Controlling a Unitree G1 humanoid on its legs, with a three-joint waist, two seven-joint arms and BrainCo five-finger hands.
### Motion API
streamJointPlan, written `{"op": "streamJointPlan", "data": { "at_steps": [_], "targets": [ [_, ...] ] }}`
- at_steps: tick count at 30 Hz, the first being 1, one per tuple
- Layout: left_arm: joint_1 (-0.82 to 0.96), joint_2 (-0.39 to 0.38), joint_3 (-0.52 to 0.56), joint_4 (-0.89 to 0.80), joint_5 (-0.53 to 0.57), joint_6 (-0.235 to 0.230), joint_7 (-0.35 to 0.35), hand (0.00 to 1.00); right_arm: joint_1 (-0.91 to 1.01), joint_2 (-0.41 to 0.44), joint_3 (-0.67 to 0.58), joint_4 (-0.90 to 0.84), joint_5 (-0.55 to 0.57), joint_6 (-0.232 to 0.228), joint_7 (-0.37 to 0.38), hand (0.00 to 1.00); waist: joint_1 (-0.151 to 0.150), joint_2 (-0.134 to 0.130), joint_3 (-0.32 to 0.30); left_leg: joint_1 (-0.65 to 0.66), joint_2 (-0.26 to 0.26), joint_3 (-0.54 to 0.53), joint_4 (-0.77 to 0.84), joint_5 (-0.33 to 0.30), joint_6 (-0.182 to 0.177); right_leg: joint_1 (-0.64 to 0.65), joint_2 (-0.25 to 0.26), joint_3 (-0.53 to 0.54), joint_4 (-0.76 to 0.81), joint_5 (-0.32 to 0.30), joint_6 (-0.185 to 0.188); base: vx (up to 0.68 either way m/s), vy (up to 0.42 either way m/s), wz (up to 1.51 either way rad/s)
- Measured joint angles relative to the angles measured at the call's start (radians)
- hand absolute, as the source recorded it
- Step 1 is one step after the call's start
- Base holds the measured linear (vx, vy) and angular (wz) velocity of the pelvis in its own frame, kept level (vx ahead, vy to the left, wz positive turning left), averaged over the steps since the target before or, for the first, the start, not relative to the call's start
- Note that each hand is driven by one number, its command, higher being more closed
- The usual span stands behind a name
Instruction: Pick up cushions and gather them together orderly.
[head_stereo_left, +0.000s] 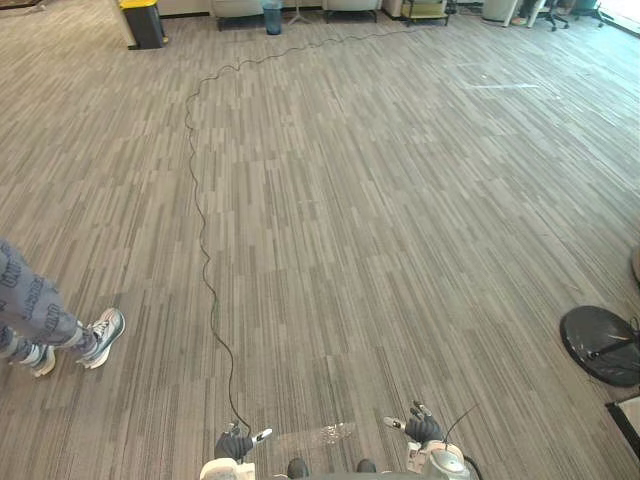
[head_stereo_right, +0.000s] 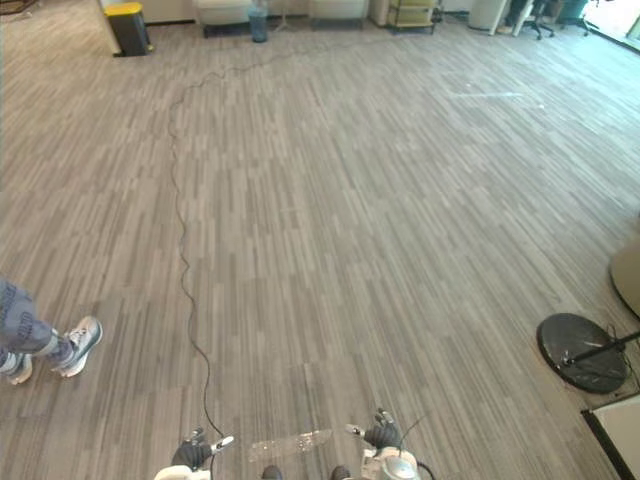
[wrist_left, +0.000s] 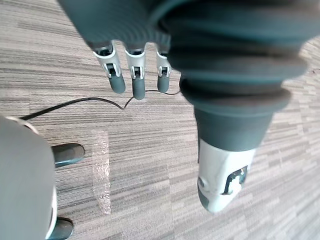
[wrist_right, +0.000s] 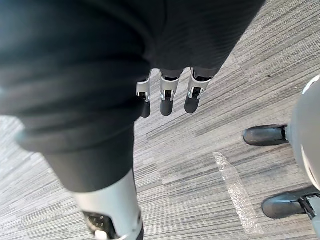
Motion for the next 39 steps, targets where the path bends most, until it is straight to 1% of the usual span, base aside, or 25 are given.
{"op": "streamJointPlan", "data": {
  "at_steps": [4, 8, 11, 22, 30, 36, 38, 39],
  "targets": [
    [-0.013, 0.002, 0.000, 0.019, -0.001, 0.014, -0.001, 0.00, -0.001, 0.006, -0.032, 0.002, 0.001, 0.010, -0.001, 0.00, 0.005, 0.001, 0.001, 0.001, -0.003, -0.014, 0.000, 0.001, 0.002, 0.007, -0.004, -0.017, 0.004, -0.006, 0.002, -0.04, -0.017, 0.11],
    [-0.014, 0.002, 0.000, 0.019, -0.001, 0.014, -0.006, 0.00, -0.001, 0.007, -0.049, 0.006, 0.002, 0.011, -0.001, 0.00, 0.006, 0.001, 0.001, -0.001, -0.006, -0.036, 0.000, 0.005, 0.008, 0.010, -0.007, -0.042, 0.015, -0.018, 0.002, -0.04, -0.020, 0.18],
    [-0.016, 0.002, 0.000, 0.020, -0.001, 0.014, -0.009, 0.00, -0.008, 0.007, -0.053, 0.022, 0.003, 0.011, -0.001, 0.00, 0.010, 0.001, 0.001, -0.002, -0.007, -0.040, 0.000, 0.006, 0.009, 0.009, -0.007, -0.046, 0.014, -0.018, 0.002, -0.01, -0.010, 0.05],
    [-0.029, 0.004, -0.001, 0.040, 0.001, 0.016, -0.013, 0.00, -0.019, 0.007, -0.058, 0.037, 0.003, 0.011, -0.004, 0.00, 0.010, 0.001, 0.002, -0.004, -0.010, -0.052, 0.000, 0.007, 0.010, 0.012, -0.009, -0.057, 0.013, -0.020, 0.003, -0.01, -0.009, 0.02],
    [-0.030, 0.006, -0.002, 0.040, 0.001, 0.017, -0.013, 0.00, -0.019, 0.007, -0.058, 0.037, 0.003, 0.011, -0.004, 0.00, 0.010, -0.002, 0.005, -0.003, -0.016, -0.084, 0.000, 0.008, 0.012, 0.027, -0.013, -0.091, 0.014, -0.032, 0.004, -0.02, -0.019, 0.13],
    [-0.044, 0.010, -0.004, 0.039, 0.002, 0.021, -0.015, 0.00, -0.025, 0.006, -0.061, 0.033, 0.004, 0.011, -0.004, 0.00, 0.010, -0.005, 0.031, -0.006, -0.015, -0.090, 0.000, 0.008, 0.011, 0.027, -0.011, -0.099, 0.014, -0.038, 0.000, 0.00, -0.007, 0.02],
    [-0.049, 0.011, -0.008, 0.039, 0.003, 0.026, -0.015, 0.00, -0.026, 0.004, -0.068, 0.033, 0.004, 0.011, -0.004, 0.00, 0.010, -0.003, 0.037, -0.007, -0.015, -0.091, 0.000, 0.006, 0.009, 0.026, -0.012, -0.102, 0.019, -0.046, -0.002, -0.01, -0.025, 0.05],
    [-0.052, 0.010, -0.008, 0.038, 0.004, 0.032, -0.015, 0.00, -0.026, -0.001, -0.069, 0.032, 0.004, 0.011, -0.004, 0.00, 0.010, -0.002, 0.045, -0.009, -0.012, -0.091, 0.000, -0.007, 0.000, 0.020, -0.013, -0.106, 0.043, -0.066, -0.003, 0.00, -0.034, 0.06]
  ]
}}
